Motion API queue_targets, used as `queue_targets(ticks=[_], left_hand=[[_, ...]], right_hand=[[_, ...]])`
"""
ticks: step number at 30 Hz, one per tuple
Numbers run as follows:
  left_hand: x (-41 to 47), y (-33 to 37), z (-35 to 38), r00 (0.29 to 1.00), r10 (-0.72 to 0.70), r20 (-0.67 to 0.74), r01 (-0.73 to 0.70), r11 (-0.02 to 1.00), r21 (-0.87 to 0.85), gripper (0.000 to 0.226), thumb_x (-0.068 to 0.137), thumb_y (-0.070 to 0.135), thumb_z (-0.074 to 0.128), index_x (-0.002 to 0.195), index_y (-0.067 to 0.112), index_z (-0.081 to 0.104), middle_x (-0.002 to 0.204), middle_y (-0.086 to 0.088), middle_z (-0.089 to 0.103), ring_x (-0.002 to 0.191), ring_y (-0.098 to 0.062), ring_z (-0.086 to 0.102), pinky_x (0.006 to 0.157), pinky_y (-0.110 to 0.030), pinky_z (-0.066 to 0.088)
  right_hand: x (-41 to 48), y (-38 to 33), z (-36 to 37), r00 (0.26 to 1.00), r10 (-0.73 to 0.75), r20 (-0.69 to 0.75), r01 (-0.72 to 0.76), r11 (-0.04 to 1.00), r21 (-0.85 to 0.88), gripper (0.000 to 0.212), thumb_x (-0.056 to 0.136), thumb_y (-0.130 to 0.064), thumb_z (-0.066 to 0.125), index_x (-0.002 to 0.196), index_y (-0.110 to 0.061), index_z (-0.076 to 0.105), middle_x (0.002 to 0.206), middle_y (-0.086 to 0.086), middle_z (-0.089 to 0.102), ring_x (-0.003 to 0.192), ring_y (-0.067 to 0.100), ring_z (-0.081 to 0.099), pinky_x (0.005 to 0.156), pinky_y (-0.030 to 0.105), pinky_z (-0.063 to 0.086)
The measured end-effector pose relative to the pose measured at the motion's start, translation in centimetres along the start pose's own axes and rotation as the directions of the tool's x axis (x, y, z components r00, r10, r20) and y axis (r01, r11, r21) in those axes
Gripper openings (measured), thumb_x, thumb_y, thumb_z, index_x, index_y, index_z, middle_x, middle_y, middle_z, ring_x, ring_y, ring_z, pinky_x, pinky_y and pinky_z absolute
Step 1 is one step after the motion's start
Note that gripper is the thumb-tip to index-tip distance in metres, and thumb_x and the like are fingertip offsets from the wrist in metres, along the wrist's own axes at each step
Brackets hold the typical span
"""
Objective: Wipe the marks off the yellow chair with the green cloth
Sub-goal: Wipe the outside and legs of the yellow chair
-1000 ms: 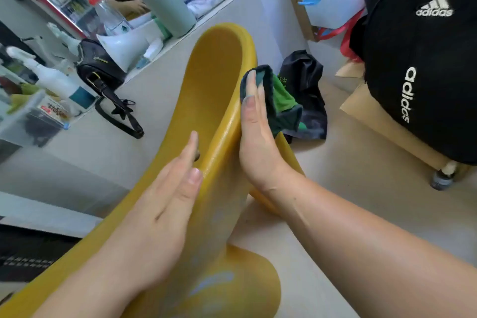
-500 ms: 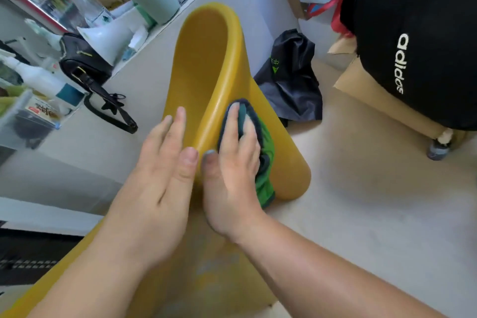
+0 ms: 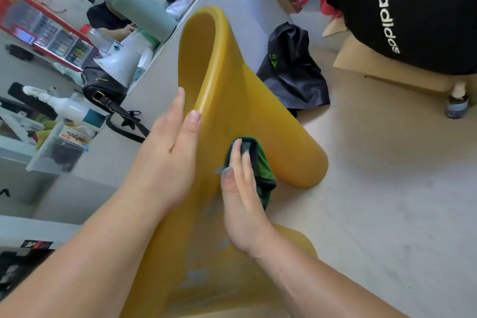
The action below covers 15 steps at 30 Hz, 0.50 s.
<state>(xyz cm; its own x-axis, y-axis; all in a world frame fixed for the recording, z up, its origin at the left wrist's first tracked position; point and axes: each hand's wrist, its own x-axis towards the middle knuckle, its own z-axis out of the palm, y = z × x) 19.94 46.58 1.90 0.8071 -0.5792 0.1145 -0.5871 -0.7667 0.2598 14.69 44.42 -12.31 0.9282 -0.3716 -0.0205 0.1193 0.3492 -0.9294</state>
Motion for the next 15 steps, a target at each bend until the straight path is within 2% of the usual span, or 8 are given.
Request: queue_targets(ticks=[3, 5, 6, 7, 9, 12, 15], left_hand=[[0.0, -0.1, 0.0, 1.000, 0.004, 0.004, -0.004, 1.000, -0.011, 0.060, 0.098, 0.062, 0.022, 0.154, 0.043, 0.016, 0.151, 0.029, 0.020, 0.139, 0.012, 0.016, 0.112, -0.019, 0.011], [-0.1, -0.1, 0.0, 1.000, -0.023, 0.003, 0.023, 0.999, -0.041, 0.057, 0.098, 0.061, 0.023, 0.153, 0.045, 0.020, 0.155, 0.025, 0.023, 0.141, 0.008, 0.019, 0.112, -0.020, 0.012], [-0.2, -0.1, 0.0, 1.000, -0.024, -0.004, 0.024, 0.999, -0.040, 0.056, 0.098, 0.060, 0.024, 0.152, 0.046, 0.022, 0.155, 0.024, 0.025, 0.142, 0.007, 0.021, 0.112, -0.020, 0.013], [-0.2, -0.1, 0.0, 1.000, -0.019, -0.006, 0.019, 0.999, -0.035, 0.055, 0.099, 0.060, 0.024, 0.152, 0.047, 0.023, 0.155, 0.023, 0.026, 0.141, 0.006, 0.022, 0.112, -0.021, 0.014], [-0.1, -0.1, 0.0, 1.000, -0.027, -0.003, 0.027, 1.000, -0.015, 0.052, 0.099, 0.060, 0.024, 0.151, 0.048, 0.025, 0.154, 0.024, 0.028, 0.139, 0.006, 0.022, 0.111, -0.022, 0.015], [-0.2, 0.0, -0.2, 0.998, -0.057, -0.006, 0.057, 0.998, -0.014, 0.052, 0.100, 0.059, 0.024, 0.151, 0.047, 0.027, 0.155, 0.021, 0.029, 0.141, 0.003, 0.023, 0.110, -0.022, 0.015], [-0.5, 0.7, -0.3, 0.997, -0.074, -0.012, 0.074, 0.997, 0.010, 0.052, 0.100, 0.056, 0.024, 0.151, 0.044, 0.027, 0.155, 0.019, 0.030, 0.142, 0.001, 0.023, 0.107, -0.020, 0.015]], right_hand=[[-0.6, -1.7, 0.1, 0.993, -0.110, 0.034, 0.111, 0.994, -0.008, 0.099, 0.065, -0.101, 0.001, 0.152, -0.058, -0.015, 0.162, -0.029, -0.025, 0.146, -0.006, -0.029, 0.120, 0.032, -0.009], [2.1, -1.8, -0.6, 0.984, -0.177, -0.011, 0.176, 0.982, -0.069, 0.087, 0.072, -0.096, 0.003, 0.150, -0.060, -0.016, 0.161, -0.027, -0.025, 0.150, 0.002, -0.024, 0.123, 0.039, -0.003], [4.2, -1.6, -1.3, 0.982, -0.184, -0.052, 0.178, 0.979, -0.099, 0.078, 0.082, -0.088, 0.007, 0.150, -0.057, -0.015, 0.163, -0.023, -0.023, 0.153, 0.009, -0.020, 0.125, 0.044, 0.001], [6.4, -1.1, -2.2, 0.981, -0.166, -0.099, 0.156, 0.983, -0.098, 0.070, 0.093, -0.076, 0.011, 0.154, -0.051, -0.012, 0.166, -0.017, -0.020, 0.155, 0.015, -0.017, 0.126, 0.046, 0.000], [9.5, 0.0, -3.6, 0.987, -0.049, -0.156, 0.053, 0.998, 0.025, 0.058, 0.106, -0.056, 0.016, 0.159, -0.042, -0.004, 0.169, -0.011, -0.013, 0.156, 0.018, -0.017, 0.125, 0.047, -0.007], [9.6, 2.1, -3.2, 0.985, 0.024, -0.172, -0.005, 0.993, 0.115, 0.057, 0.107, -0.055, 0.019, 0.159, -0.043, -0.003, 0.169, -0.014, -0.013, 0.154, 0.011, -0.020, 0.125, 0.044, -0.010], [6.6, 3.7, -1.1, 0.980, 0.085, -0.183, -0.049, 0.980, 0.194, 0.061, 0.105, -0.060, 0.023, 0.158, -0.043, -0.003, 0.169, -0.016, -0.008, 0.155, 0.006, -0.012, 0.127, 0.043, -0.006]])
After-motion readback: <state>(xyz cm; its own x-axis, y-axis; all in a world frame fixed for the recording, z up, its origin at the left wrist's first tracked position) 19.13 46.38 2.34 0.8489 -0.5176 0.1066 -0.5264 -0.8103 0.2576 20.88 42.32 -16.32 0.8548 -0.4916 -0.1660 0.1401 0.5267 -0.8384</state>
